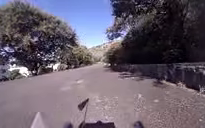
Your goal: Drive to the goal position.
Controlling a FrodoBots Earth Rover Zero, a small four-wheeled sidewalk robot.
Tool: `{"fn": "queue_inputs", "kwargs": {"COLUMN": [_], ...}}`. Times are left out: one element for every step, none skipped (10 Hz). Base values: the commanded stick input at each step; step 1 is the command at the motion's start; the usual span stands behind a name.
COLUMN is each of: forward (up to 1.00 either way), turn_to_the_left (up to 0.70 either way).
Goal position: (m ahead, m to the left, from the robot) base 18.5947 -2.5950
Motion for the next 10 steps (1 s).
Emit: {"fn": "queue_inputs", "kwargs": {"forward": [0.5, 0.5, 0.5, 0.5, 0.5, 0.5, 0.5, 0.5, 0.5, 0.5], "turn_to_the_left": [0.0, 0.0, 0.0, 0.0, 0.0, 0.0, 0.0, 0.0, 0.0, 0.0]}}
